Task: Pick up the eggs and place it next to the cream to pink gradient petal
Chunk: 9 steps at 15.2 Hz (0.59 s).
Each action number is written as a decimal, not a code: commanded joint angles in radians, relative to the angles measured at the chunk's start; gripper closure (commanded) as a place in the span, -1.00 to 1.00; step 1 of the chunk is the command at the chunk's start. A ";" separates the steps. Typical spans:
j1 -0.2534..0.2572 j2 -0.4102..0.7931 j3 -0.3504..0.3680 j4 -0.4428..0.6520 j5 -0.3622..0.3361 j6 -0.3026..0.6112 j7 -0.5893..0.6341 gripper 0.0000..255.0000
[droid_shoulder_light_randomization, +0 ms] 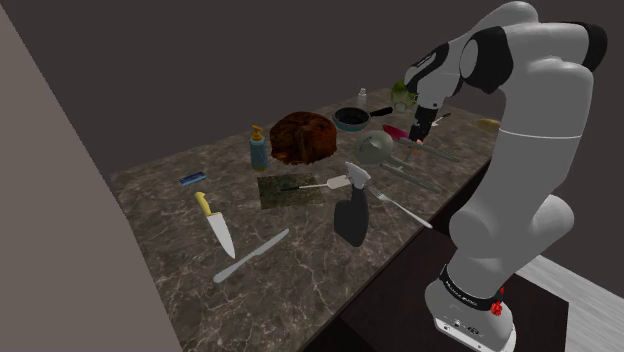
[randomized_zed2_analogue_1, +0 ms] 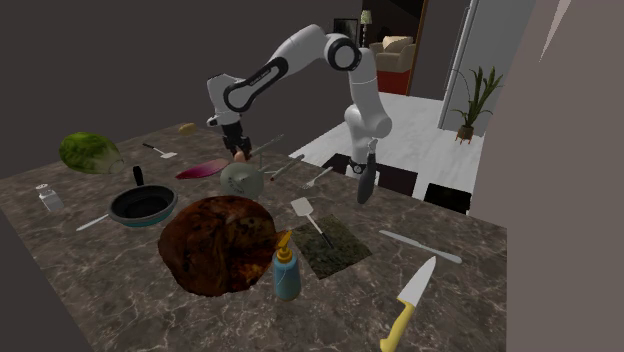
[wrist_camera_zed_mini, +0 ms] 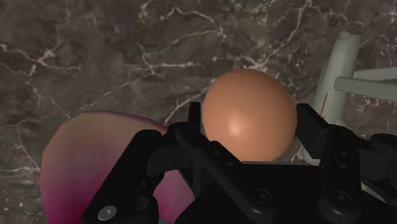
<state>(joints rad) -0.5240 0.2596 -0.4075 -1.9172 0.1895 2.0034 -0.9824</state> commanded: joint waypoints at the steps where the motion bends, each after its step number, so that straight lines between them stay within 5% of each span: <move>1: -0.002 0.013 0.002 -0.011 0.008 0.023 -0.007 1.00; 9: -0.003 0.022 0.004 -0.017 0.013 0.038 -0.011 1.00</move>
<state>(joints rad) -0.5270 0.2818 -0.4038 -1.9346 0.2020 2.0408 -0.9929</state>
